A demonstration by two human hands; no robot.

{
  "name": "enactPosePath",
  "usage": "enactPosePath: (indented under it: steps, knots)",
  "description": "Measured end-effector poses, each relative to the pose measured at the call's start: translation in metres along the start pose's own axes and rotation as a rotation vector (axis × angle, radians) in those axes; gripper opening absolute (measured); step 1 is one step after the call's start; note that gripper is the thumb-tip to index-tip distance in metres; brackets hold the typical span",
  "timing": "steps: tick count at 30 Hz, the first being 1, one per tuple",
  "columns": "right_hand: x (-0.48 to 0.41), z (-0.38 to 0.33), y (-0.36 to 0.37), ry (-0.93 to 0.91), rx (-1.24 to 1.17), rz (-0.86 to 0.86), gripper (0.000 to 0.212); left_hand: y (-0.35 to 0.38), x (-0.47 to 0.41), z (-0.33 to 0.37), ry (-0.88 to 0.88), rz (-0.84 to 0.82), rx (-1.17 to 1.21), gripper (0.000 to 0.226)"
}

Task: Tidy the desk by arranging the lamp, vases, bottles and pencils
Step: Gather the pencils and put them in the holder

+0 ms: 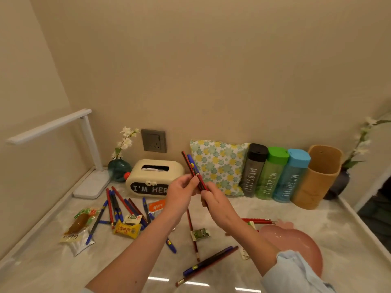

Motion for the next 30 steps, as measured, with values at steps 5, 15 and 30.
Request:
enactPosePath:
  steps: [5,15,30]
  knots:
    - [0.006,0.0,-0.081,0.0,-0.065,0.231,0.021,0.071,-0.011,0.029,0.072,-0.126,-0.012,0.014]
    - [0.031,-0.003,-0.242,-0.065,-0.073,0.468,0.037,0.221,-0.022,0.056,0.122,-0.33,0.027,0.015]
    - [0.043,0.011,-0.331,-0.049,-0.055,0.561,0.011,0.298,-0.022,0.068,0.143,-0.295,-0.08,0.023]
Point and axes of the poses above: each hand's wrist, its own x-axis away from the middle knuckle, its own y-axis out of the palm, z = x × y, the point moved 9 cm from there along -x, towards the middle knuckle, and after that the axes turned 1 degree about -y, right-handed, at the moved point
